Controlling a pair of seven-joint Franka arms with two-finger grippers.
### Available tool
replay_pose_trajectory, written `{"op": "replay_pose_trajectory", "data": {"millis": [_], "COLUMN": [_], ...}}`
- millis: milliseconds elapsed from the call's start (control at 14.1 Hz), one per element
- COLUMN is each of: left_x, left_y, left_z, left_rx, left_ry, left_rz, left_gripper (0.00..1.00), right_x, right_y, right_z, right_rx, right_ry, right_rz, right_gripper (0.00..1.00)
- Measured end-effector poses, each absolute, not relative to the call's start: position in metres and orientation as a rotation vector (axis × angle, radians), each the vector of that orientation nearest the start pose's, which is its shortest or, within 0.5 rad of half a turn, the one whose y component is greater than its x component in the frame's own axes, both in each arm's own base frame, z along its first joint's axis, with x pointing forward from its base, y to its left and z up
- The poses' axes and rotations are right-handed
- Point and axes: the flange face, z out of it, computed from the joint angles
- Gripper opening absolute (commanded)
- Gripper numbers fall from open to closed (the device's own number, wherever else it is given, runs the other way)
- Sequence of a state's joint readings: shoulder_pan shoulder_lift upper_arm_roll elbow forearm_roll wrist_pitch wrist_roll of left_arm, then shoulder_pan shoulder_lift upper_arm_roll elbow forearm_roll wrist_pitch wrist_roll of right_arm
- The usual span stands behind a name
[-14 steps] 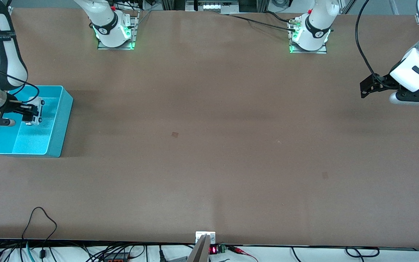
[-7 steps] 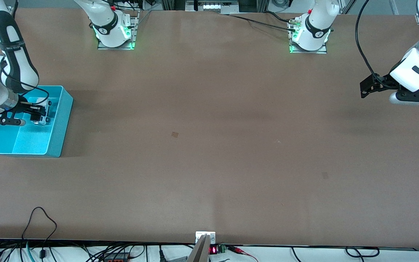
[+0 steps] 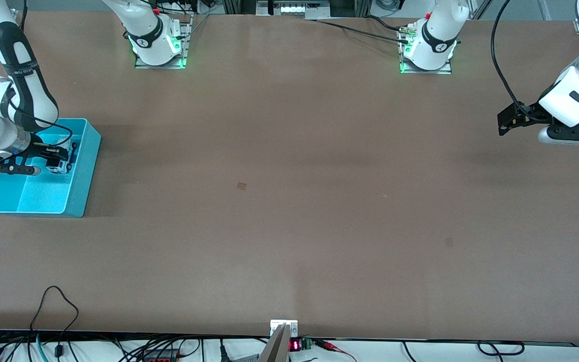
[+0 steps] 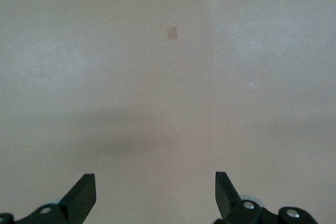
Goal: Wind and store white jeep toy
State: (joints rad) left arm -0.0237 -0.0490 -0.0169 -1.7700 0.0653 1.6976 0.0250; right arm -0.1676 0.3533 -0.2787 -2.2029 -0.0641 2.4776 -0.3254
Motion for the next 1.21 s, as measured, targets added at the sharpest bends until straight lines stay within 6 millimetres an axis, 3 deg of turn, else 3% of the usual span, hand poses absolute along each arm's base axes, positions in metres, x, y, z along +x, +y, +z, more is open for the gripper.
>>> {"op": "replay_pose_trajectory", "data": {"millis": [285, 498, 854, 996, 1210], "left_x": [0.544, 0.544, 0.544, 0.544, 0.544], "left_y": [-0.016, -0.016, -0.016, -0.016, -0.016], "left_z": [0.568, 0.568, 0.568, 0.568, 0.568], "left_rx": [-3.074, -3.074, -3.074, -3.074, -3.074], "left_ry": [0.115, 0.115, 0.115, 0.115, 0.115], "left_rz": [0.035, 0.035, 0.035, 0.035, 0.034], "left_gripper": [1.00, 1.00, 1.00, 1.00, 1.00], "right_x": [0.513, 0.535, 0.568, 0.577, 0.581], "right_y": [-0.219, -0.189, -0.135, -0.114, -0.092], "right_z": [0.246, 0.293, 0.394, 0.422, 0.448], "right_rx": [-3.249, -3.247, -3.219, -3.214, -3.208], "right_ry": [0.015, -0.136, -0.285, -0.333, -0.348], "right_rz": [0.085, 0.016, 0.026, 0.012, -0.001], "right_gripper": [1.00, 1.00, 1.00, 1.00, 1.00]}}
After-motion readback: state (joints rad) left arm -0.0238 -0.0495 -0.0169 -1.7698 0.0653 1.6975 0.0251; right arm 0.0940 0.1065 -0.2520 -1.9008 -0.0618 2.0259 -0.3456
